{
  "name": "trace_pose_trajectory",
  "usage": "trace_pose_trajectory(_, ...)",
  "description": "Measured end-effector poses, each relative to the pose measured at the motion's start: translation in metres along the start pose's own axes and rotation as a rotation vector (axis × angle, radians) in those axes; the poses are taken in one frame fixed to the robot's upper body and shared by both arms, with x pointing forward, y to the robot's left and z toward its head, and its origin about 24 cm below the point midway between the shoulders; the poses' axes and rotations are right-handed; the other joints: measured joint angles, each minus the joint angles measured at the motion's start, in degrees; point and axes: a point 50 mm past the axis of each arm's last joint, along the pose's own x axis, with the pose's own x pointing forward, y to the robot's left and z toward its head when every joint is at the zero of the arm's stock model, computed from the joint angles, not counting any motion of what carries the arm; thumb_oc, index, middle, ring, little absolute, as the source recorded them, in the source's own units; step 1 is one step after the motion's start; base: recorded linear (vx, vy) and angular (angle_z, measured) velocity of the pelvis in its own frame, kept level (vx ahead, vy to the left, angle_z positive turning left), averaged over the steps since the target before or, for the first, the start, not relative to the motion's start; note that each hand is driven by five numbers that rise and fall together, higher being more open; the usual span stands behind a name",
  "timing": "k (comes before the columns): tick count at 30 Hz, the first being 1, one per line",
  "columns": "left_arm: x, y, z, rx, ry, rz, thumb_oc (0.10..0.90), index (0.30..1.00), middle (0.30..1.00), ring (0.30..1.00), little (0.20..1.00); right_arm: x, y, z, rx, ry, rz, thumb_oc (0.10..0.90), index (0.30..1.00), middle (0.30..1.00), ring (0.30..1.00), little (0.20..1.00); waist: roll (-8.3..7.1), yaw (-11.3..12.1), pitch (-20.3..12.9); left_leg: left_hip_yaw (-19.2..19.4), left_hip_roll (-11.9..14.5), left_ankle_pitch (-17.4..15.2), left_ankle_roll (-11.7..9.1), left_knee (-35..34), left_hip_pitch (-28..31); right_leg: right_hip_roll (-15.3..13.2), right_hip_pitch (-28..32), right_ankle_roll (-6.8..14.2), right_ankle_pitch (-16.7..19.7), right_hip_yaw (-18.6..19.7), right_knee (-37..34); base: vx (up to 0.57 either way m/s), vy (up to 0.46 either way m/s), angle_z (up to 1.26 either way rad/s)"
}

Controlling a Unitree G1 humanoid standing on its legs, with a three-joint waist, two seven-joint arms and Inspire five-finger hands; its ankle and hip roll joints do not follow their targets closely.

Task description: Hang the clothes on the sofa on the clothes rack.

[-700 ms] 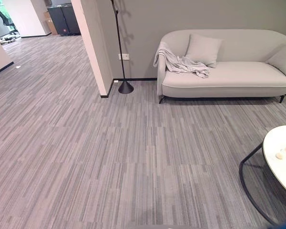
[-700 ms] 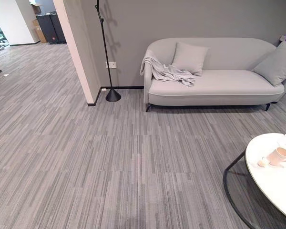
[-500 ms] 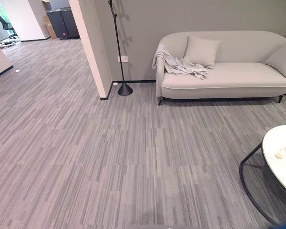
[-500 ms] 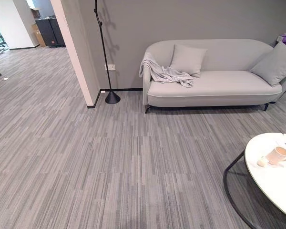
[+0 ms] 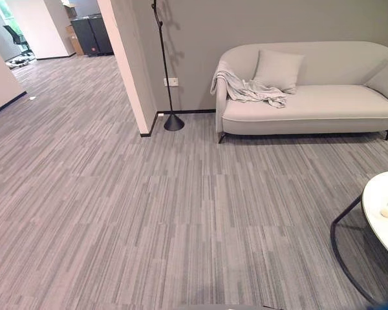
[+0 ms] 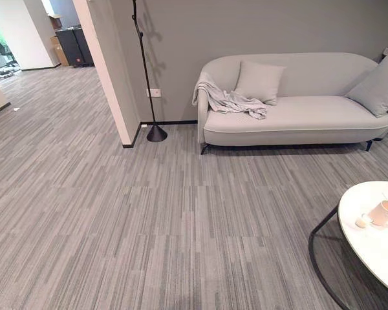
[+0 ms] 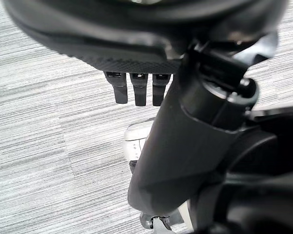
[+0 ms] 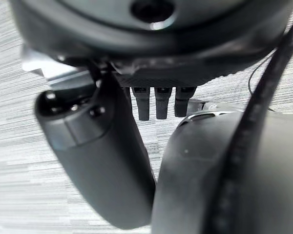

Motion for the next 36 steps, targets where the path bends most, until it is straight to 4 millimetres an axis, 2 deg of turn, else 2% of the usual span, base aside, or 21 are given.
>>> trace_pose_trajectory(11,0.0,0.002,0.002,0.041,-0.008,0.004,0.8,0.9,0.9,0.9,0.9,0.0,0.002,0.0,-0.003,-0.002,0.006,0.8,0.9,0.9,0.9,0.9,-0.57,-0.23,0.36,0.23,-0.01,0.01,-0.02,-0.12,0.3,-0.02,0.01,-0.02,0.0,0.21,0.01,0.0,0.005,-0.01)
trace_pose_trajectory(18,0.0,0.003,0.004,0.168,-0.009,-0.004,0.8,0.9,0.9,0.9,0.9,0.001,0.006,0.005,0.005,-0.021,0.017,0.8,0.9,0.9,0.9,0.9,-1.07,-2.04,0.66,3.79,-0.09,-0.03,0.04,-2.02,2.05,-0.18,-1.39,0.19,0.33,4.03,0.05,0.0,0.05,-0.27)
trace_pose_trajectory(20,0.0,0.004,0.008,0.233,-0.019,-0.007,0.8,0.9,0.9,0.9,0.9,0.001,0.007,0.008,0.002,-0.028,0.02,0.8,0.9,0.9,0.9,0.9,-1.25,-2.04,0.92,4.51,-0.12,-0.03,0.06,-2.23,1.89,-0.19,-2.12,0.25,0.45,4.79,0.13,-0.05,0.058,-0.17)
trace_pose_trajectory(25,0.0,0.006,0.011,0.243,-0.027,0.0,0.8,0.9,0.9,0.9,0.9,0.002,0.01,0.018,-0.043,-0.045,0.027,0.8,0.9,0.9,0.9,0.9,-1.8,-1.49,1.67,5.15,-0.23,-0.29,0.14,-1.99,1.2,-0.24,-3.19,0.31,0.49,5.49,0.57,-0.05,0.09,-0.08)
trace_pose_trajectory(28,0.0,0.009,0.016,0.244,-0.035,0.009,0.8,0.9,0.9,0.9,0.9,0.002,0.012,0.027,-0.053,-0.06,0.031,0.8,0.9,0.9,0.9,0.9,-2.11,-1.71,3.16,4.03,-0.79,-1.86,1.58,1.25,-1.91,-0.87,-6.46,-0.75,-0.51,5.62,5.63,0.0,0.25,0.02)
trace_pose_trajectory(29,0.001,0.009,0.022,0.234,-0.042,0.013,0.8,0.9,0.9,0.9,0.9,0.001,0.01,0.04,-0.056,-0.101,0.03,0.8,0.9,0.9,0.9,0.9,-1.81,-1.75,5.0,2.56,-1.07,-2.57,3.22,1.99,-2.36,-1.42,-9.92,-0.9,-2.14,5.37,12.87,0.09,0.319,0.14)
trace_pose_trajectory(30,0.001,0.011,0.023,0.227,-0.043,0.019,0.8,0.9,0.9,0.9,0.9,0.001,0.012,0.049,-0.063,-0.127,0.036,0.8,0.9,0.9,0.9,0.9,-1.29,-1.92,5.45,2.37,-1.81,-2.73,3.27,2.45,-2.32,-2.22,-12.33,-0.93,-2.47,5.63,18.19,0.21,0.369,0.12)
trace_pose_trajectory(31,0.001,0.015,0.031,0.227,-0.049,0.03,0.8,0.9,0.9,0.9,0.9,-0.002,0.008,0.07,-0.06,-0.191,0.025,0.8,0.9,0.9,0.9,0.9,-1.44,-1.91,8.9,0.77,-4.41,-6.0,8.06,8.47,-3.83,-4.42,-18.8,-0.79,-2.36,7.07,33.08,0.28,0.133,0.16)
trace_pose_trajectory(32,0.001,0.015,0.033,0.221,-0.049,0.028,0.8,0.9,0.9,0.9,0.9,-0.004,0.003,0.084,-0.053,-0.236,0.012,0.8,0.9,0.9,0.9,0.9,-0.74,-2.05,10.24,-0.57,-3.68,-7.02,7.45,10.48,-4.26,-5.15,-22.71,-0.96,-0.99,7.0,40.79,0.24,0.05,0.18)
trace_pose_trajectory(33,0.001,0.015,0.031,0.215,-0.037,0.033,0.8,0.9,0.9,0.9,0.9,-0.006,0.0,0.088,-0.056,-0.25,0.006,0.8,0.9,0.9,0.9,0.9,-0.41,-2.18,10.51,-0.89,-3.96,-7.37,7.54,10.45,-3.73,-6.3,-24.89,-1.18,0.65,6.42,44.93,0.37,-0.103,0.47)
trace_pose_trajectory(34,0.001,0.02,0.029,0.201,-0.029,0.05,0.8,0.9,0.9,0.9,0.9,-0.006,-0.002,0.09,-0.057,-0.254,-0.005,0.8,0.9,0.9,0.9,0.9,-0.39,-2.87,9.75,-1.61,-3.37,-6.91,8.24,8.75,-2.68,-7.04,-26.11,-2.13,-0.18,2.38,48.5,0.39,-0.208,0.59)
trace_pose_trajectory(36,0.0,0.027,0.029,0.184,-0.033,0.078,0.8,0.9,0.9,0.9,0.9,-0.006,0.003,0.091,-0.057,-0.259,0.019,0.8,0.9,0.9,0.9,0.9,-0.76,-3.23,9.51,-2.82,-2.33,-6.22,9.39,4.78,-1.28,-4.81,-26.41,-1.9,-0.38,0.24,45.22,0.47,-0.29,0.69)
